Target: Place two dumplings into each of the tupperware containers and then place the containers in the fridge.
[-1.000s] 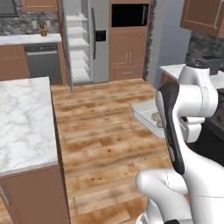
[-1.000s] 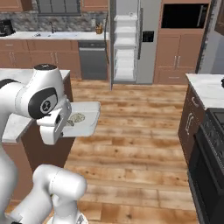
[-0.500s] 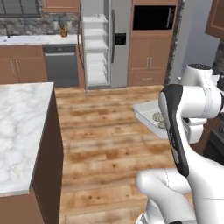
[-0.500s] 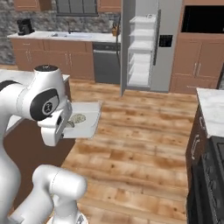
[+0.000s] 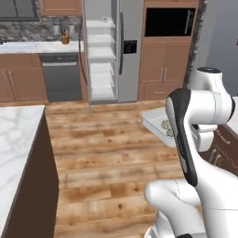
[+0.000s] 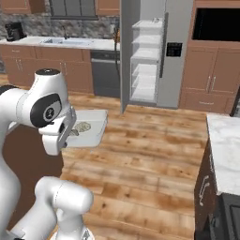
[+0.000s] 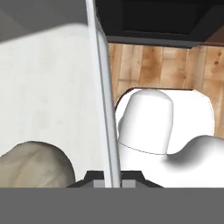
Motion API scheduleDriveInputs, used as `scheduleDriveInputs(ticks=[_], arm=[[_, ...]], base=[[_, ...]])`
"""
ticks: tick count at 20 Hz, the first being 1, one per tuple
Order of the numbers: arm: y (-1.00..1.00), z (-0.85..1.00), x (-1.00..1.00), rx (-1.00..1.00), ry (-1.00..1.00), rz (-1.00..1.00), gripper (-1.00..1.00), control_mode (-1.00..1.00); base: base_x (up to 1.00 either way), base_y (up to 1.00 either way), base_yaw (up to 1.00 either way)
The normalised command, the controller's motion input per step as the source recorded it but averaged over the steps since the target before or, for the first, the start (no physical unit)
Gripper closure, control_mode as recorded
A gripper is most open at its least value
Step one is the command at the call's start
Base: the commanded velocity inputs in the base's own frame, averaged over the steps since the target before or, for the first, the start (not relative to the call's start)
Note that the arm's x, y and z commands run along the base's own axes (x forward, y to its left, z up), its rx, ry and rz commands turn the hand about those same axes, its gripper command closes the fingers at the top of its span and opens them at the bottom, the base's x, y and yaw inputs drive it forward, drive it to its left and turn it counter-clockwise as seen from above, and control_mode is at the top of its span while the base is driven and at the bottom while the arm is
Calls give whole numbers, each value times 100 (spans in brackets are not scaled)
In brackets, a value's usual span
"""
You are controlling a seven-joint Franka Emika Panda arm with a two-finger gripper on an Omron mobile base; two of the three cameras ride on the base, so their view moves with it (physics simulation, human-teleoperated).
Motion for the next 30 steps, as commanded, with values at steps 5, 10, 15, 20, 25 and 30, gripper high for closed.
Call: scheduleDriveInputs(ticks=[5,10,15,20,25,30], arm=[[0,0,0,0,0,0,100,100],[0,0,0,0,0,0,100,100],[0,0,0,0,0,0,100,100],[0,0,0,0,0,0,100,100],[0,0,0,0,0,0,100,100],[0,0,0,0,0,0,100,100]], base=[[100,-66,4],[100,-54,4],[100,-14,1],[100,0,1],[100,-2,0],[100,-1,0]])
